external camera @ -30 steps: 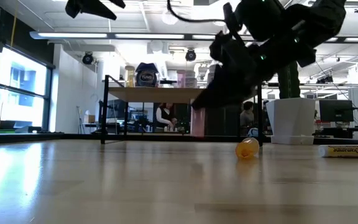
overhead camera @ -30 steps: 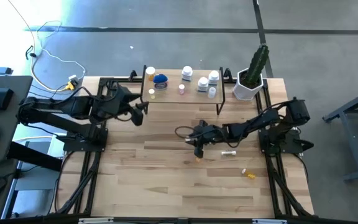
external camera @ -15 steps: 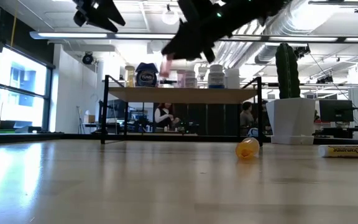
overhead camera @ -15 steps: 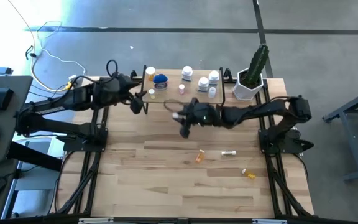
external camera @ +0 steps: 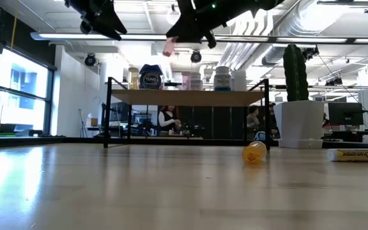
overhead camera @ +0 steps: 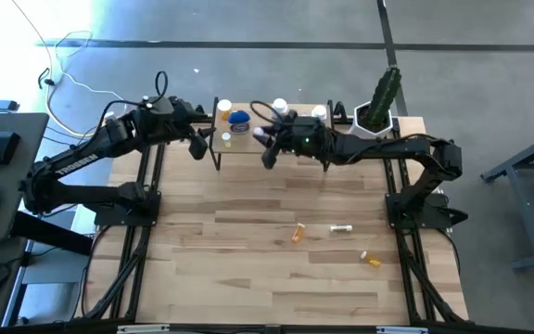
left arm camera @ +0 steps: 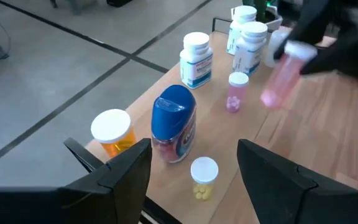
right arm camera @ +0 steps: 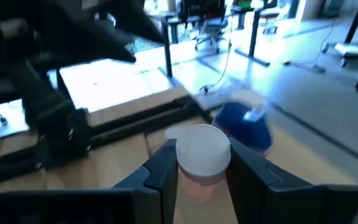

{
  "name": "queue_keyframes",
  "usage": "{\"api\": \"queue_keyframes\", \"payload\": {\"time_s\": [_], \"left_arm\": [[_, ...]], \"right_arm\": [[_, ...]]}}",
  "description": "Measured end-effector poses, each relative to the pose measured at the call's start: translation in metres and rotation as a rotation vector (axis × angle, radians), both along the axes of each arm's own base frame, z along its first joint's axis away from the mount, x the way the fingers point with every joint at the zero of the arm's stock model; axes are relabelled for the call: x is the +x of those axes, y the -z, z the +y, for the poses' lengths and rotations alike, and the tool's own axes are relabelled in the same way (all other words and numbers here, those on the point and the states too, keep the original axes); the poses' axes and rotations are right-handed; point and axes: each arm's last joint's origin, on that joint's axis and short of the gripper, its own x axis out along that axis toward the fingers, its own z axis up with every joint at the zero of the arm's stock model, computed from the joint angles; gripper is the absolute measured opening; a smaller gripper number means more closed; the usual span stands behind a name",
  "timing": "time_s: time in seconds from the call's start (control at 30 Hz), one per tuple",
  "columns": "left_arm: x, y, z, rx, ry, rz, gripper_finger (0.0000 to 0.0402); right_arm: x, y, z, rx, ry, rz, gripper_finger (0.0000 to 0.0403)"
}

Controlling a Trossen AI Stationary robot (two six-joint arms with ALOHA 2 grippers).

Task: Pick and place medicine bottles onto shelf by color
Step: Put the red pill bottle on the shelf

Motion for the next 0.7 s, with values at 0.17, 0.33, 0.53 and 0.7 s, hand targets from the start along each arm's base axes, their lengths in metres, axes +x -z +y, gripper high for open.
{"api": "queue_keyframes", "payload": {"time_s": [0.17, 0.33, 0.53, 0.7], "left_arm": [[-0.004, 0.000, 0.005, -0.027, 0.022, -0.022, 0.0225], [-0.007, 0.000, 0.008, -0.028, 0.001, -0.024, 0.0225], [-0.008, -0.001, 0.013, -0.015, -0.023, -0.038, 0.0225], [-0.011, -0.002, 0.016, -0.010, -0.049, -0.040, 0.0225]], "right_arm": [[0.000, -0.021, -0.012, -0.058, 0.038, -0.039, 0.0099], [-0.002, -0.039, -0.023, -0.074, 0.065, -0.059, 0.0099], [0.009, -0.050, -0.031, -0.122, 0.063, -0.021, 0.0099], [0.021, -0.034, -0.034, -0.093, 0.054, 0.097, 0.0099]]}}
